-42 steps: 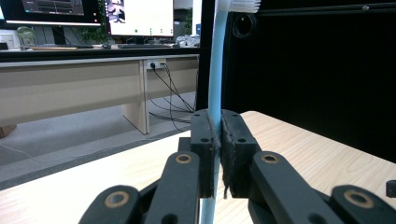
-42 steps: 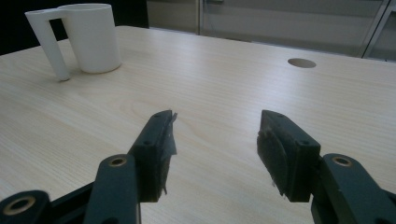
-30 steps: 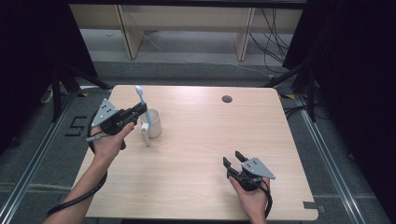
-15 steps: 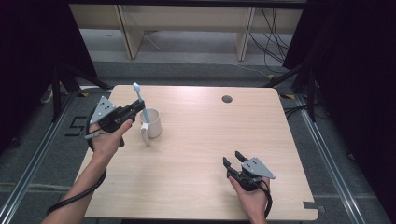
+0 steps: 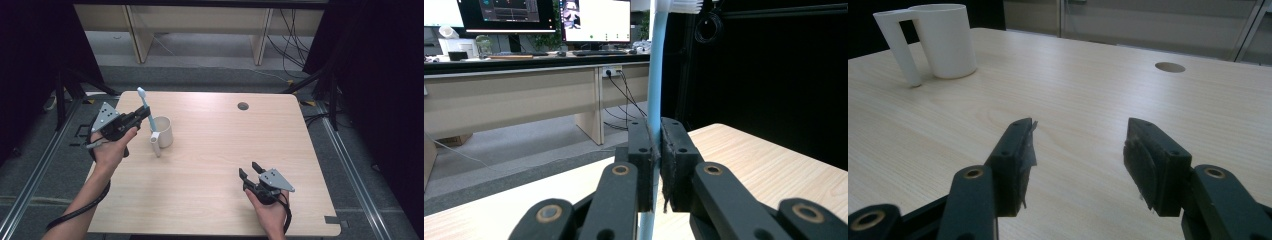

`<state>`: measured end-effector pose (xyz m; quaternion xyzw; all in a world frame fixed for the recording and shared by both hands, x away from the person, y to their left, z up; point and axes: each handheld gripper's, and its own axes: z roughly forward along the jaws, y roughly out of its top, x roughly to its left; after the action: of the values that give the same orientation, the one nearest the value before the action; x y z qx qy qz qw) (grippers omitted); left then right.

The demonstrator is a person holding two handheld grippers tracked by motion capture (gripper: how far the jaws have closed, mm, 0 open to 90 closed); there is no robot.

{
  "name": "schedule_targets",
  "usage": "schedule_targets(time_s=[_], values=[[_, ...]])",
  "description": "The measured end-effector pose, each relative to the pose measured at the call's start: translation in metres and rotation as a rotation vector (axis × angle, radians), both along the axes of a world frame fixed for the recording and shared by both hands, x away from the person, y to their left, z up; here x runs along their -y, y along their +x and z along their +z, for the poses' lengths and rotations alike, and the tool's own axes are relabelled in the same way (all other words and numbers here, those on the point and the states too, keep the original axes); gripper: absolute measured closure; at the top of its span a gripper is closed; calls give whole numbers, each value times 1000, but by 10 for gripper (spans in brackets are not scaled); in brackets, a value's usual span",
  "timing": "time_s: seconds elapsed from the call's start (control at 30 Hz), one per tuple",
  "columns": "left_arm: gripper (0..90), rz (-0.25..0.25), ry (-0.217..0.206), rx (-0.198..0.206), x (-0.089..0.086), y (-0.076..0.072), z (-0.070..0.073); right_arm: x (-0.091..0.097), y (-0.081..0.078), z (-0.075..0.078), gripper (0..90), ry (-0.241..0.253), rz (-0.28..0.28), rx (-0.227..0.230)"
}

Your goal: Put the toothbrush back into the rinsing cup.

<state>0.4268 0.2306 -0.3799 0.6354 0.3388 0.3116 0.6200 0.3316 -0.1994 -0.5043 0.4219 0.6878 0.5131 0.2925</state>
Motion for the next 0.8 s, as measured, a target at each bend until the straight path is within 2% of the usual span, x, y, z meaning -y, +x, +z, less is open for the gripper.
schedule_targets(time_s=[0.2, 0.23, 0.8], values=[[839, 5, 9, -7, -2, -4, 2, 0, 0, 0, 459, 1, 1, 0], [838, 4, 10, -7, -3, -5, 2, 1, 0, 0, 459, -19, -3, 11], [838, -3, 15, -30, -4, -12, -2, 0, 1, 0, 459, -18, -3, 18]])
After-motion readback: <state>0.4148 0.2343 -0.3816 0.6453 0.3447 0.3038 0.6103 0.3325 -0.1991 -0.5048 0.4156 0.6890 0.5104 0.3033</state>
